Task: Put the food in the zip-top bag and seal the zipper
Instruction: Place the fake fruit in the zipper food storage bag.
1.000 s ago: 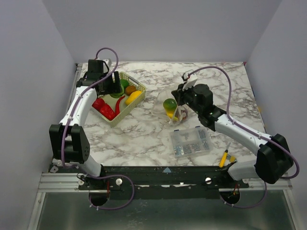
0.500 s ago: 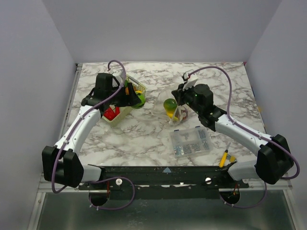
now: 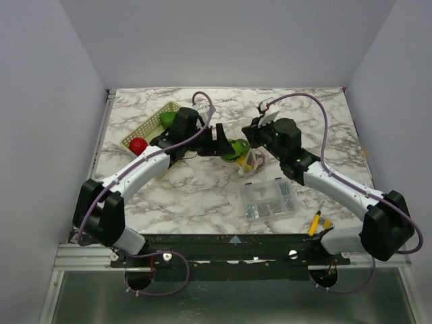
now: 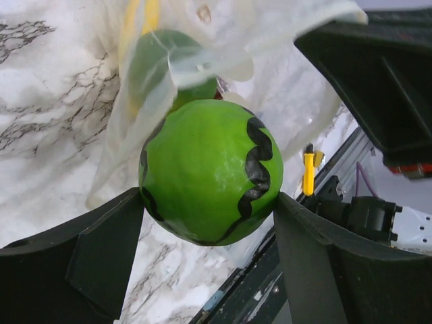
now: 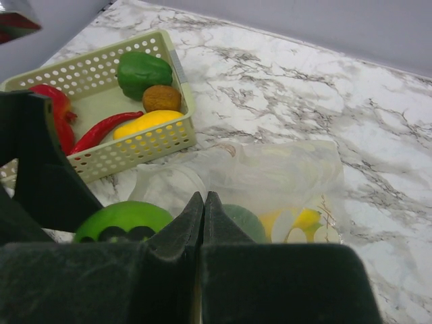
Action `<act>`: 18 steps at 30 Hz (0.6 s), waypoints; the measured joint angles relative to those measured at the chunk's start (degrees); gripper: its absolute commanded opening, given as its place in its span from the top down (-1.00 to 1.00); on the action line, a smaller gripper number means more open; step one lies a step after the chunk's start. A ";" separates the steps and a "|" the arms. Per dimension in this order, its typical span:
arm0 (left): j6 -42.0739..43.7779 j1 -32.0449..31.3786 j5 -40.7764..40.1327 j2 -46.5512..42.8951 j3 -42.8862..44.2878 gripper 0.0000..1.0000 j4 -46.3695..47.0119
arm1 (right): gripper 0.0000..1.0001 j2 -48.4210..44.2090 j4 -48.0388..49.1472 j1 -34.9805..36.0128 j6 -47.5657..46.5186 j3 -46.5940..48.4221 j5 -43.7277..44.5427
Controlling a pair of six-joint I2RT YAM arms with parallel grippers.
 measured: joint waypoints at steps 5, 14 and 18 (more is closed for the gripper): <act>-2.54 -2.14 -1.29 7.91 6.54 0.67 -0.20 | 0.99 -1.03 0.09 0.00 0.04 -0.13 0.00; -4.85 -4.31 -1.60 13.27 9.81 0.06 0.07 | 0.99 -1.84 0.83 0.00 0.20 -0.70 0.00; -5.44 -4.37 -1.60 13.51 9.77 -0.17 0.11 | 0.99 -1.84 0.90 0.00 0.20 -0.70 0.00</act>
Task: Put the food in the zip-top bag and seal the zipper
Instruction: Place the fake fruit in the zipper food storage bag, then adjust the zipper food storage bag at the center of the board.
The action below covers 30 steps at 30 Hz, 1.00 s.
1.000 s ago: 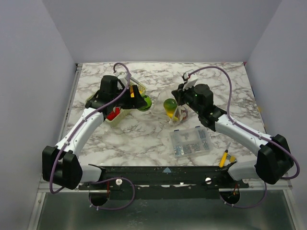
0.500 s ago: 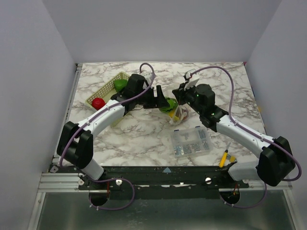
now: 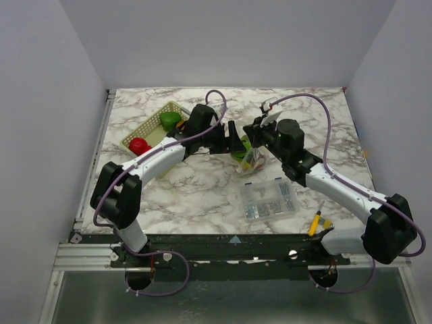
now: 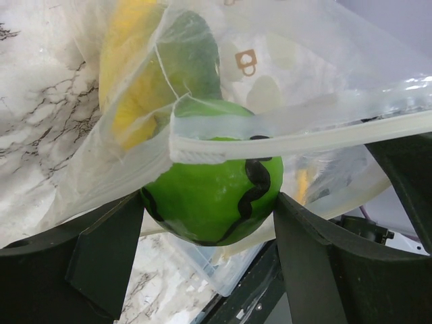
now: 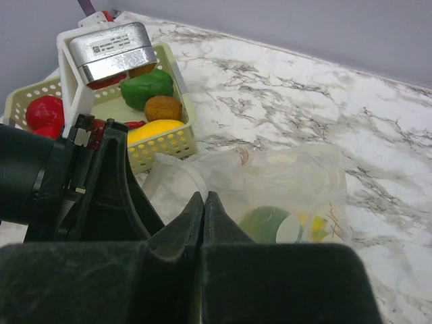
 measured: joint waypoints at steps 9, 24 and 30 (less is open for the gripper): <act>2.91 0.07 -4.11 -0.11 2.58 -0.93 -6.80 | 0.99 0.00 0.02 0.00 0.00 0.00 0.00; 10.34 2.82 -9.94 -12.70 -3.41 -0.09 -13.22 | 0.99 0.07 0.02 0.00 0.00 0.00 0.00; 8.70 5.14 -9.40 -12.70 -9.49 -0.49 -9.25 | 0.99 0.09 0.02 0.00 0.22 0.00 -0.02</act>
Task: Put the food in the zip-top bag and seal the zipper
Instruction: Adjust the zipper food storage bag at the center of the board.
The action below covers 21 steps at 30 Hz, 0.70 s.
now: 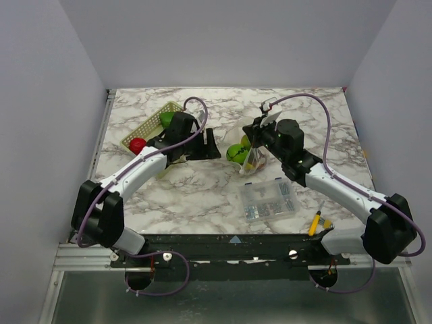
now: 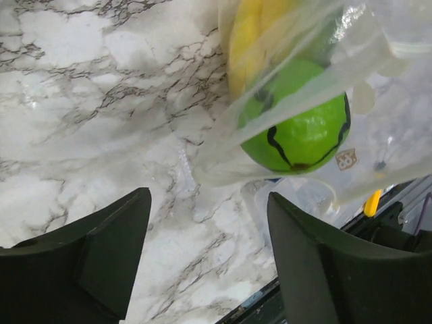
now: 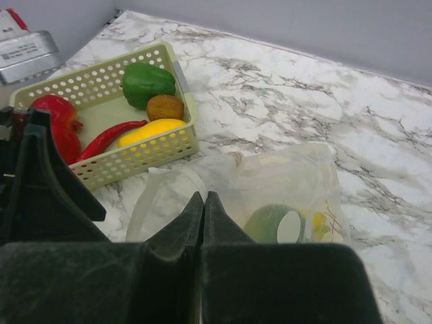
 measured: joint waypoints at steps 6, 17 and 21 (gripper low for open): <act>-1.22 0.11 2.14 5.90 0.00 -0.07 5.14 | 0.99 0.50 0.11 0.00 0.28 0.00 -0.04; -2.38 1.84 10.16 9.40 0.17 1.00 10.69 | 0.99 3.67 -1.33 0.00 1.53 1.84 -1.29; -2.91 2.64 14.14 7.58 1.18 1.00 10.56 | 0.99 4.79 -6.58 -0.04 2.36 7.06 3.30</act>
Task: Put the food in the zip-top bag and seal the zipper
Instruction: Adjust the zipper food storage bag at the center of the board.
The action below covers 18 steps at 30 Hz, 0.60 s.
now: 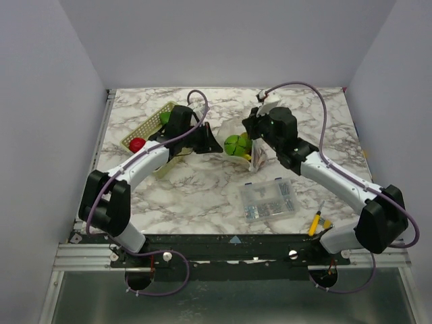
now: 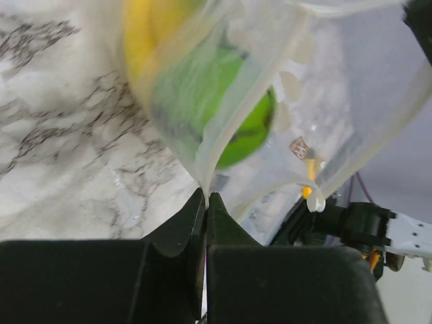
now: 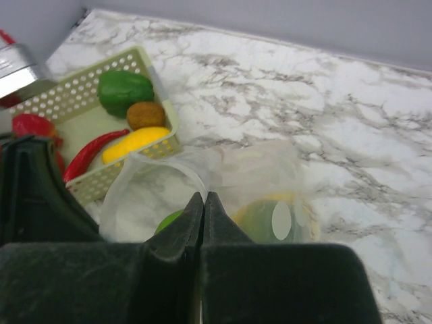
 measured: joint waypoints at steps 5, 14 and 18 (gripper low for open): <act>-3.58 0.20 5.84 -4.17 4.44 1.00 0.24 | 0.99 1.77 -9.60 -0.37 2.19 11.23 6.10; -12.33 0.70 13.40 -5.73 5.14 1.00 8.33 | 0.99 0.17 -13.75 -0.63 6.88 12.33 9.57; -14.16 1.33 14.84 -0.81 4.46 1.00 8.98 | 0.99 2.49 -15.58 -0.63 7.87 11.54 10.51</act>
